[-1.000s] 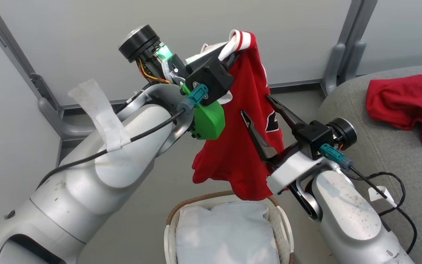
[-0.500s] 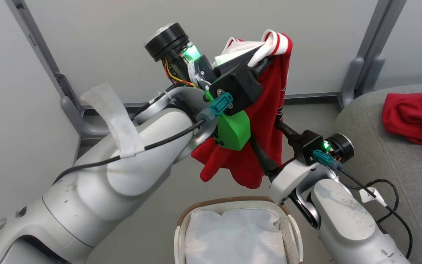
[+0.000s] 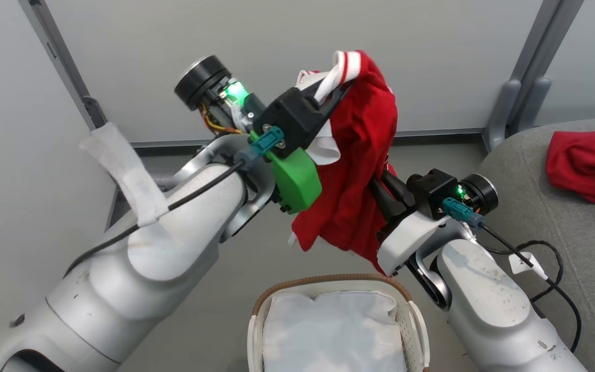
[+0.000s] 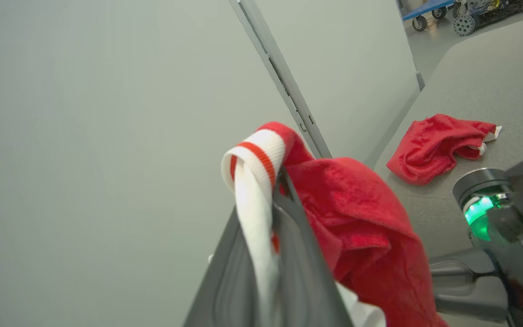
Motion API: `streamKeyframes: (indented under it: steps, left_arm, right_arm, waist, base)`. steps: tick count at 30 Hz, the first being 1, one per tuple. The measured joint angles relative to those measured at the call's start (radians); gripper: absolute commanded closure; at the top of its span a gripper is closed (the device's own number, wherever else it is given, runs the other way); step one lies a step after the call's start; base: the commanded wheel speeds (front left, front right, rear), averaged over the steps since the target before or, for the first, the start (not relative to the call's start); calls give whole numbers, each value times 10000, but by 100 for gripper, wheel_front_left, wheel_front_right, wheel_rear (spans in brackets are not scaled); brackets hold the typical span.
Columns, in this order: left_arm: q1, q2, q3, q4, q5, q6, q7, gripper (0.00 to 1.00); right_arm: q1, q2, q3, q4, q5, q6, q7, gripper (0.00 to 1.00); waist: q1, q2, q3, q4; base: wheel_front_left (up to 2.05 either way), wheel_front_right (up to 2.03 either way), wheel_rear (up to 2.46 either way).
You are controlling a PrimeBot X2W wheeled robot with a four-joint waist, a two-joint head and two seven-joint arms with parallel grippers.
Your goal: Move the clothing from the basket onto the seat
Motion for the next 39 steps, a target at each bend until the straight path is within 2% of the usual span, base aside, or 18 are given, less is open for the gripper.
streamKeyframes:
  steps: [1, 2, 3, 4, 5, 12, 19, 30, 39]
  left_arm:
    - [178, 48, 86, 107, -174, 27, -98, 96]
    - [367, 102, 167, 224, -339, 63, -203, 72]
    - [504, 150, 211, 328, -410, 98, -299, 60]
    - [680, 209, 263, 460, -472, 148, -441, 9]
    - [857, 253, 311, 585, -539, 190, -587, 0]
    - [2185, 270, 500, 1624, -932, 437, -1802, 0]
    - [3605, -125, 928, 2211, -1235, 585, -2119, 0]
    - [5191, -608, 2330, 1317, -819, 472, -2159, 0]
    - [5428, -853, 2897, 1022, 86, 245, -2173, 0]
  right_arm:
    - [4, -2, -50, -38, 8, 0, 0, 100]
    - [12, -2, -104, -69, 21, 0, 0, 100]
    - [27, -4, -150, -94, 31, 0, 0, 100]
    - [66, 0, -226, -119, 38, 0, 0, 100]
    - [112, 2, -307, -140, 42, 0, 0, 100]
    - [375, -4, -1170, -217, -111, 0, 0, 100]
    - [566, 0, -2174, -345, -568, 0, 0, 100]
    - [925, -2, -3442, -662, -1149, 0, 0, 100]
    - [891, 0, -3822, -1172, -1331, 0, 0, 100]
  waist:
    - [0, 0, 14, -28]
    - [0, 0, 28, -58]
    - [0, 0, 39, -81]
    - [0, 0, 53, -114]
    - [0, 0, 69, -142]
    - [0, 0, 193, -282]
    - [0, 0, 296, -358]
    - [0, 0, 535, -604]
    - [1, 0, 874, -1399]
  base:
    - [0, 0, 0]
    - [0, 0, 0]
    - [0, 0, 0]
    - [0, 0, 0]
    - [0, 0, 0]
    - [0, 0, 0]
    - [0, 0, 0]
    - [0, 0, 0]
    - [0, 0, 0]
